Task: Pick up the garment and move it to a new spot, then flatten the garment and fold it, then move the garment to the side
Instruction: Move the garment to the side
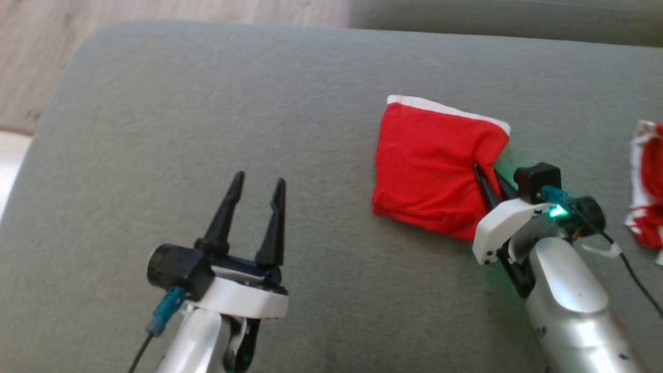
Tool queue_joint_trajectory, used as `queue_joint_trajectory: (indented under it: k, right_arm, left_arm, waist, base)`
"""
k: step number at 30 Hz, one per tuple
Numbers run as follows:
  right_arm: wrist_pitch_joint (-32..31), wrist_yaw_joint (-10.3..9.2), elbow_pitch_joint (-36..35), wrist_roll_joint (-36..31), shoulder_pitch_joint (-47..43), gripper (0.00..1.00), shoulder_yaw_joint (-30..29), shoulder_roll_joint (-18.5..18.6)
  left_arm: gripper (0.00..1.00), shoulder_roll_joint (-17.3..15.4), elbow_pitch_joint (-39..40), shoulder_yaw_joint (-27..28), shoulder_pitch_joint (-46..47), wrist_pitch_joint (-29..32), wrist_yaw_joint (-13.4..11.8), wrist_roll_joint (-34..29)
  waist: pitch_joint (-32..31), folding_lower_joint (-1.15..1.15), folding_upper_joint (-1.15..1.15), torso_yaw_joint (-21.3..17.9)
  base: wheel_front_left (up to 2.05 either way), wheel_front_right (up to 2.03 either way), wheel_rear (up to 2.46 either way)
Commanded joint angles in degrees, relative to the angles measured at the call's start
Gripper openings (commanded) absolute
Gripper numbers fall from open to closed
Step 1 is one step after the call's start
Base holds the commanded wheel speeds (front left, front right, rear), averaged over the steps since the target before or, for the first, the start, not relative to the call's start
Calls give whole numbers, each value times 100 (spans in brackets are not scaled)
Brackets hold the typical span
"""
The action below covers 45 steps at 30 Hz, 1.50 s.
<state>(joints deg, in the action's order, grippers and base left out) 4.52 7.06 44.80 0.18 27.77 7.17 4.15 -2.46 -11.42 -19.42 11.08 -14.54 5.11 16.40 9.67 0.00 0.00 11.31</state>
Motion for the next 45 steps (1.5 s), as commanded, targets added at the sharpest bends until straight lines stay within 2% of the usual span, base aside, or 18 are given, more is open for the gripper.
queue_joint_trajectory:
  k: [1,4,7,15,19,23,29,38,39,40,45]
  right_arm:
    - [40,43,-221,-56,247,0,125,47]
    - [-94,43,-452,-202,246,0,337,331]
    - [-293,43,-731,-144,264,0,568,768]
    - [-855,43,-1362,367,322,0,1060,2463]
    - [-1068,43,-1433,727,334,0,1175,3275]
    - [-1165,43,-1337,920,360,0,1116,3894]
    - [-1184,43,-1065,1027,393,0,963,4457]
    - [-1294,43,-762,892,507,0,542,4478]
    - [-1313,43,-746,870,505,42,497,4457]
    - [-1334,43,-719,840,509,100,366,4395]
    - [-1319,43,-820,794,533,100,43,4158]
  left_arm:
    - [100,-42,177,131,76,-46,19,-10]
    - [100,-42,201,33,98,-46,6,2]
    - [100,-42,220,-35,135,-46,4,-9]
    - [100,-42,265,-48,279,-46,1,-11]
    - [100,-42,274,-51,396,-46,19,-8]
    - [100,-42,285,-88,533,-46,41,24]
    - [100,-42,271,-143,730,-46,68,58]
    - [100,-42,235,-116,904,-46,98,88]
    - [100,-42,227,-112,917,-46,100,96]
    - [100,-42,211,-102,934,-46,100,114]
    - [100,-42,149,-29,921,-46,103,114]
  waist:
    - [-101,0,0,-182]
    - [-147,0,0,-405]
    - [-158,0,0,-630]
    - [101,0,0,-1086]
    - [323,0,0,-1172]
    - [566,0,0,-1151]
    - [934,0,0,-1042]
    - [1156,0,0,-940]
    - [1163,0,0,-932]
    - [1163,0,0,-924]
    - [1047,0,0,-933]
  base:
    - [0,0,0]
    - [0,0,0]
    - [0,0,0]
    - [0,0,0]
    - [0,0,0]
    - [0,0,0]
    - [0,0,0]
    - [0,0,0]
    - [0,0,0]
    - [0,0,0]
    - [0,0,0]
